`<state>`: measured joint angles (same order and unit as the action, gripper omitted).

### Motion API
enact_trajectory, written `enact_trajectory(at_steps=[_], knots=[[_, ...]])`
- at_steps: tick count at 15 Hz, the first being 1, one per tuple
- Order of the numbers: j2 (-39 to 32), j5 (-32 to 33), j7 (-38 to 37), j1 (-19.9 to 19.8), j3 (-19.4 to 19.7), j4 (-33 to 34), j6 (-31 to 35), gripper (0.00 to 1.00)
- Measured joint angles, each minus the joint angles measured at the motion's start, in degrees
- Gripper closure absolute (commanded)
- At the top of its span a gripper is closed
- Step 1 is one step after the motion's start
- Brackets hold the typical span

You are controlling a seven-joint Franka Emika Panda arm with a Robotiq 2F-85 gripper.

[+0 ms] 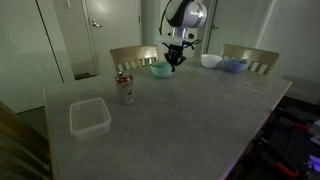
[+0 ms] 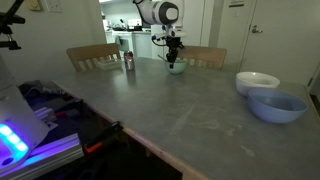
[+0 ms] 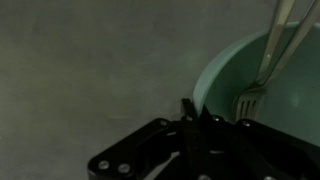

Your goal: Move the green bowl backwards

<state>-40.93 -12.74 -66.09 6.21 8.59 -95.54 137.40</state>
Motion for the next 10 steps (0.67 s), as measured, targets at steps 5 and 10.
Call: enact_trajectory(at_steps=[5, 10], knots=[[-2.4, 0.1, -11.5, 1.2, -0.1, 3.7, -0.1, 0.99], [-3.2, 0.3, -17.1, 1.5, -0.5, 5.3, -0.5, 0.98]])
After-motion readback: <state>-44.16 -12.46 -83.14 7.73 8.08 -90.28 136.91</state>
